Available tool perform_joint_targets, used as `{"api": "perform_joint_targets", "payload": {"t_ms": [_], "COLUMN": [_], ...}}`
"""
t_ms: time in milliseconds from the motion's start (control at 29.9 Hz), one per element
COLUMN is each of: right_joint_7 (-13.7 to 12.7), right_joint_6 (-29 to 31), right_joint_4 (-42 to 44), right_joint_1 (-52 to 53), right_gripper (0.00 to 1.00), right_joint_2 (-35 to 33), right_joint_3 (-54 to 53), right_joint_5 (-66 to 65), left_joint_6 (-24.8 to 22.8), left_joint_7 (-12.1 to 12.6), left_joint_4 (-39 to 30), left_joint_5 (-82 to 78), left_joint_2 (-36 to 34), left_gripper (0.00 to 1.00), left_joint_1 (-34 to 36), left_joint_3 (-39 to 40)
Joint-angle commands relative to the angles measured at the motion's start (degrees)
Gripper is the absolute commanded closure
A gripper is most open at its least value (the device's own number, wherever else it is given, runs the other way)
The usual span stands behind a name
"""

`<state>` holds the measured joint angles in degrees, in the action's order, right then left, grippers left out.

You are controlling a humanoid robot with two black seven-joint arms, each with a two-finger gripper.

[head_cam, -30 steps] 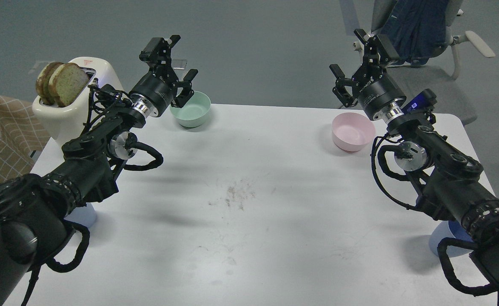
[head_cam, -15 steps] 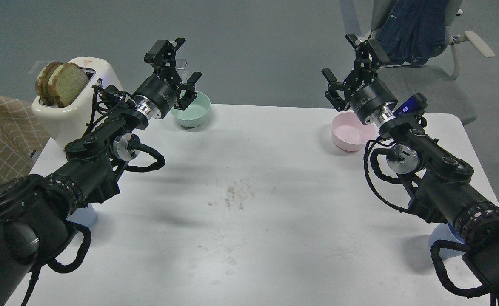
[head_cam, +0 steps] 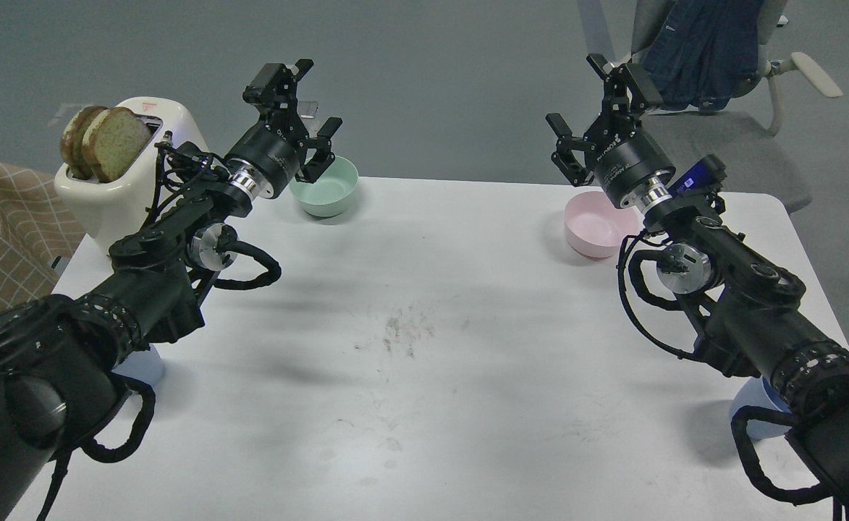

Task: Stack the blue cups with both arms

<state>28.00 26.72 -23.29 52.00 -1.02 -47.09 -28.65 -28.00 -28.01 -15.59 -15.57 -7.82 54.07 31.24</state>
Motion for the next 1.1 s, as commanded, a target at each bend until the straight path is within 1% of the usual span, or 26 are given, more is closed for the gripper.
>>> {"api": "perform_joint_targets", "payload": {"t_ms": [0,902,1002,1069], "right_joint_7": [0.00,0.00,0.00,0.00], "right_joint_6": [0.00,0.00,0.00,0.00], "right_joint_4": [0.09,0.18,0.09,0.09], "right_joint_1": [0.47,0.82,0.82,0.82], "right_gripper": [0.00,0.00,0.00,0.00], "right_joint_2": [0.14,0.32,0.14,0.06], "right_joint_3": [0.16,0.24,0.33,0.24], "right_joint_5": [0.00,0.44,0.44,0.44], "left_joint_6": [0.00,0.00,0.00,0.00], "left_joint_7": [0.01,0.01,0.01,0.01], "left_joint_4": [-0.05,-0.32,-2.42,-9.15], "left_joint_5": [0.10,-0.60,-1.74,-6.46], "left_joint_2": [-0.18,-0.27,-2.02,-8.32], "left_gripper": [0.02,0.02,0.02,0.03], "left_joint_1": [0.07,0.68,1.73,2.53], "left_joint_3": [-0.04,-0.31,-0.66,-0.83]}}
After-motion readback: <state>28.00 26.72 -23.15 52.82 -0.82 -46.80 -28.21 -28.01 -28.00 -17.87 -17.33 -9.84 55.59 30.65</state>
